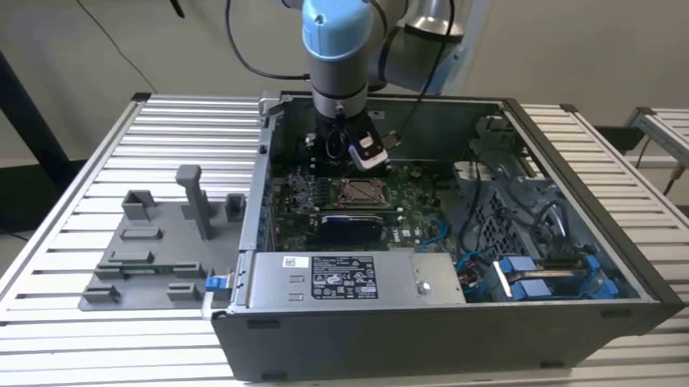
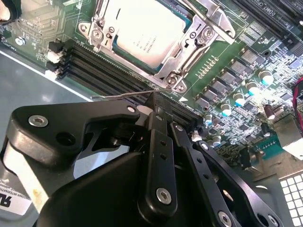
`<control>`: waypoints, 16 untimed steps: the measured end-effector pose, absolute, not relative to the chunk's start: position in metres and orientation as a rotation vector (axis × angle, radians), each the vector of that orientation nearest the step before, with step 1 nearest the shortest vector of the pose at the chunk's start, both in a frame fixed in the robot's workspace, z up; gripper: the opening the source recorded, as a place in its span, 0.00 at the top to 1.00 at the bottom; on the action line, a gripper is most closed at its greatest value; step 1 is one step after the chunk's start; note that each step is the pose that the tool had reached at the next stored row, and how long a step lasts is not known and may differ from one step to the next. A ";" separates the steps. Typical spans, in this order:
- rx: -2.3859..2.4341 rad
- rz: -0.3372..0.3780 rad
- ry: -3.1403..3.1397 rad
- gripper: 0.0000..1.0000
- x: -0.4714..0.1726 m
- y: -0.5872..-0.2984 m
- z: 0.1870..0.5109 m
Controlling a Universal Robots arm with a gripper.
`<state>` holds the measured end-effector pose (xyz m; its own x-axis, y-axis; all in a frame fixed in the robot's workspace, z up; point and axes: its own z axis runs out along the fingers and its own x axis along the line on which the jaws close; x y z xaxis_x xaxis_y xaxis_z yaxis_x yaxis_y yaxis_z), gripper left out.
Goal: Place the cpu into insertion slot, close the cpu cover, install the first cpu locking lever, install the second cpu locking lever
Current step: 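Install the first cpu locking lever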
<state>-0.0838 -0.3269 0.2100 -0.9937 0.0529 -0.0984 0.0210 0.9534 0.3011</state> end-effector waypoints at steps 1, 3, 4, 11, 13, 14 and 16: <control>0.057 0.461 3.000 0.89 -0.083 -0.327 0.210; 0.057 0.461 3.000 0.89 -0.082 -0.327 0.209; 0.057 0.461 3.000 0.89 -0.082 -0.327 0.209; 0.057 0.461 3.001 0.89 -0.078 -0.327 0.207; 0.057 0.461 3.000 0.89 -0.077 -0.327 0.206; 0.057 0.461 3.000 0.89 -0.076 -0.327 0.206; 0.057 0.461 3.000 0.89 -0.076 -0.327 0.205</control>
